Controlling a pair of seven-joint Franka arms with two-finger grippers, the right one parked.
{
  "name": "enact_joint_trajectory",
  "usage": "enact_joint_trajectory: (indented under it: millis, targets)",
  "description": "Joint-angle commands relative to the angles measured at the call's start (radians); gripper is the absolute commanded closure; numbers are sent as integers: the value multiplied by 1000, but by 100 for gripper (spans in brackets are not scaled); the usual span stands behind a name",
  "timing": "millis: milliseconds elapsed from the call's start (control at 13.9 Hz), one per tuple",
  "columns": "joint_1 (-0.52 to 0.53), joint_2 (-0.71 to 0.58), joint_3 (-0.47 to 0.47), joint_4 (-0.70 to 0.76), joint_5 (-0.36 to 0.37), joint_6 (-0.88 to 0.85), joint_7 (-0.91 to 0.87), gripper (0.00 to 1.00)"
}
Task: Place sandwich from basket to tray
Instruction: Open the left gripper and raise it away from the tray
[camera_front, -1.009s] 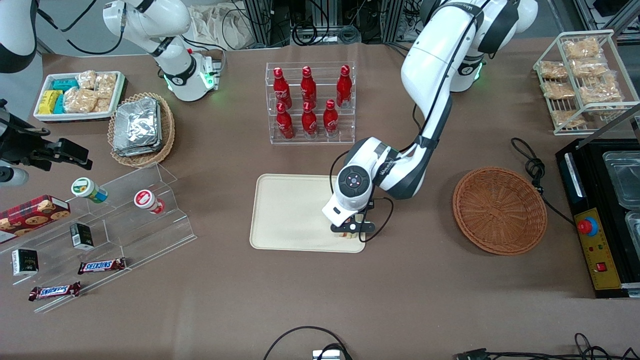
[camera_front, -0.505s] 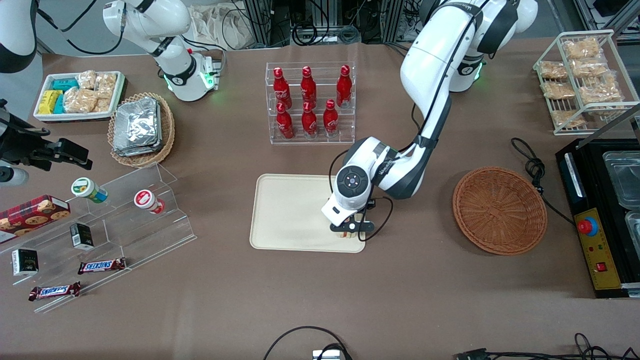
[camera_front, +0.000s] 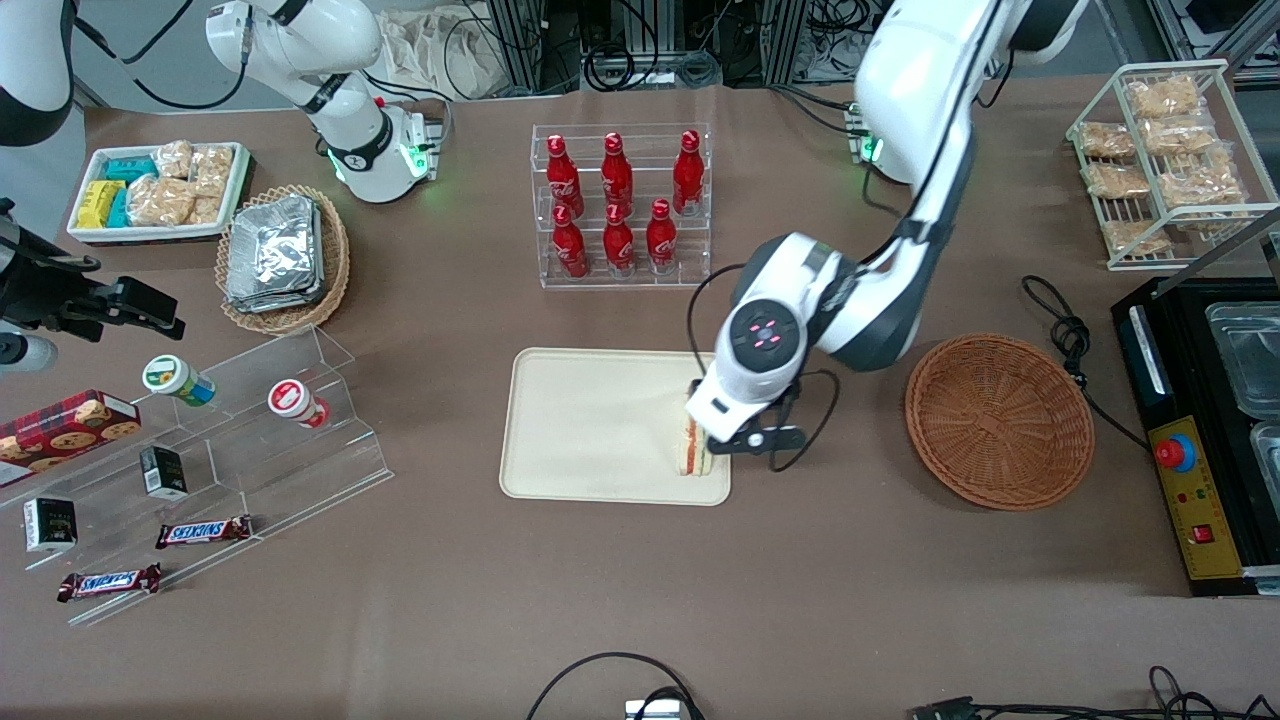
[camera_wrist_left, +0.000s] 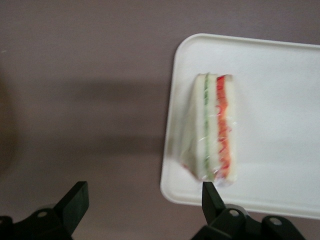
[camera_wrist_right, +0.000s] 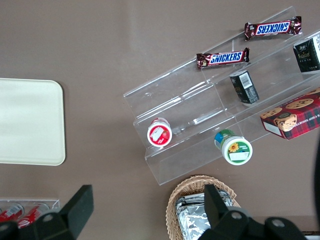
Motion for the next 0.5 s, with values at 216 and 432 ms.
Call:
enact_joint_trajectory:
  millis: [216, 432]
  targets:
    - [173, -386, -2, -346, -10, -4, 252, 0]
    - [299, -443, 0, -297, -5, -120, 391, 0]
